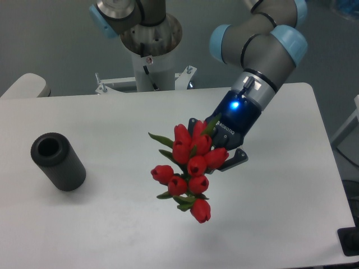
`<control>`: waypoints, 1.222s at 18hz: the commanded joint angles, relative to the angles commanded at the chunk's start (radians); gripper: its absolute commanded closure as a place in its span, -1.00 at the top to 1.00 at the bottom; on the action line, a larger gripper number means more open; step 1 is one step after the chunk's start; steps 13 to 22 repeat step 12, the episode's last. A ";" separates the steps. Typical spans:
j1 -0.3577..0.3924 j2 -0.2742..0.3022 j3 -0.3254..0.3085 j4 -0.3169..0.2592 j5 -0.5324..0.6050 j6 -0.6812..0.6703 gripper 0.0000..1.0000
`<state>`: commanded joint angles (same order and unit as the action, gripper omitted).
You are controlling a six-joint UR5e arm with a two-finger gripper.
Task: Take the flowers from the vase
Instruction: 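Carry the tulip bunch away from the vase over the table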
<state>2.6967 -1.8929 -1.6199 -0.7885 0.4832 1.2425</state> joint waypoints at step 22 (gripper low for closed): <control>0.003 0.002 -0.006 0.002 0.000 0.002 -0.42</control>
